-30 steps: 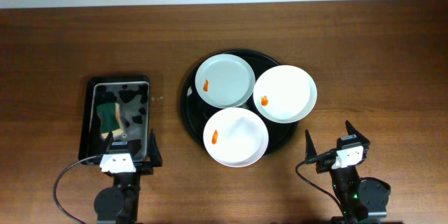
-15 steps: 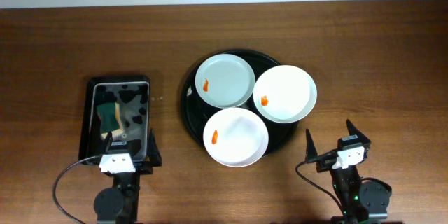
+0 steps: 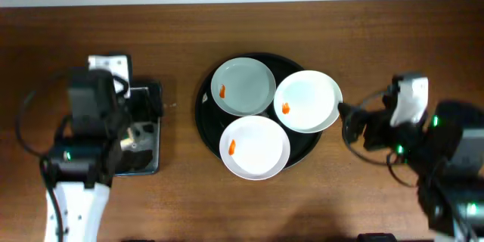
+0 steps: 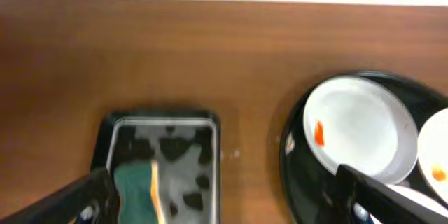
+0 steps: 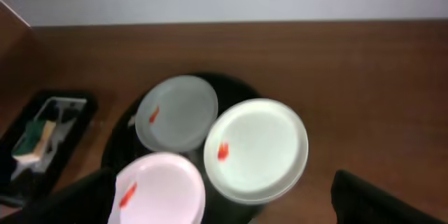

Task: Clean dirty plates on tray and stack at the side
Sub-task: 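Move the left gripper to the sponge and the right gripper toward the plates, then grasp the green sponge from the soapy metal tray with the left gripper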

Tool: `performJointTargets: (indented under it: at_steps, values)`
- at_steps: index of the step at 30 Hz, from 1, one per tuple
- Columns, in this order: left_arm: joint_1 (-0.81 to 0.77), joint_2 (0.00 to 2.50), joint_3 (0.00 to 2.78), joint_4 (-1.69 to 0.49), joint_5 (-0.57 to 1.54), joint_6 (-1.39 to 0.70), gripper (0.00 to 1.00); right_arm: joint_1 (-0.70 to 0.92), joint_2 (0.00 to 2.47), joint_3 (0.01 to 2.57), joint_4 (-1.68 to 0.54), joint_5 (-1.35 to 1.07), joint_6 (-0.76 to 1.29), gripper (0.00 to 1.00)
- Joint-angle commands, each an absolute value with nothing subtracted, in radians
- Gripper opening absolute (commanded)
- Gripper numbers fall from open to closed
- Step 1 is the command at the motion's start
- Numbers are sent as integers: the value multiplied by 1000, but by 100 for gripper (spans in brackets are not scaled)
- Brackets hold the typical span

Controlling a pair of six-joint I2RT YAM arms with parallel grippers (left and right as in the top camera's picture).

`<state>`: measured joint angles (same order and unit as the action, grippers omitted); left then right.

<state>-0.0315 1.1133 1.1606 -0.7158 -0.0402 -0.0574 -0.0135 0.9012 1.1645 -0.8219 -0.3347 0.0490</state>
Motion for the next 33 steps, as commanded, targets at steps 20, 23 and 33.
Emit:
performJointTargets:
  at_steps: [20, 23, 33]
  values:
    - [301, 1916, 1247, -699, -33, -29, 47, -41, 1244, 1249, -939, -501, 123, 91]
    - [295, 1983, 1245, -710, -23, -29, 23, -41, 1244, 1249, -937, -501, 141, 92]
    - [295, 1887, 1431, -885, 35, -33, 50, -41, 1244, 1249, -939, -501, 141, 91]
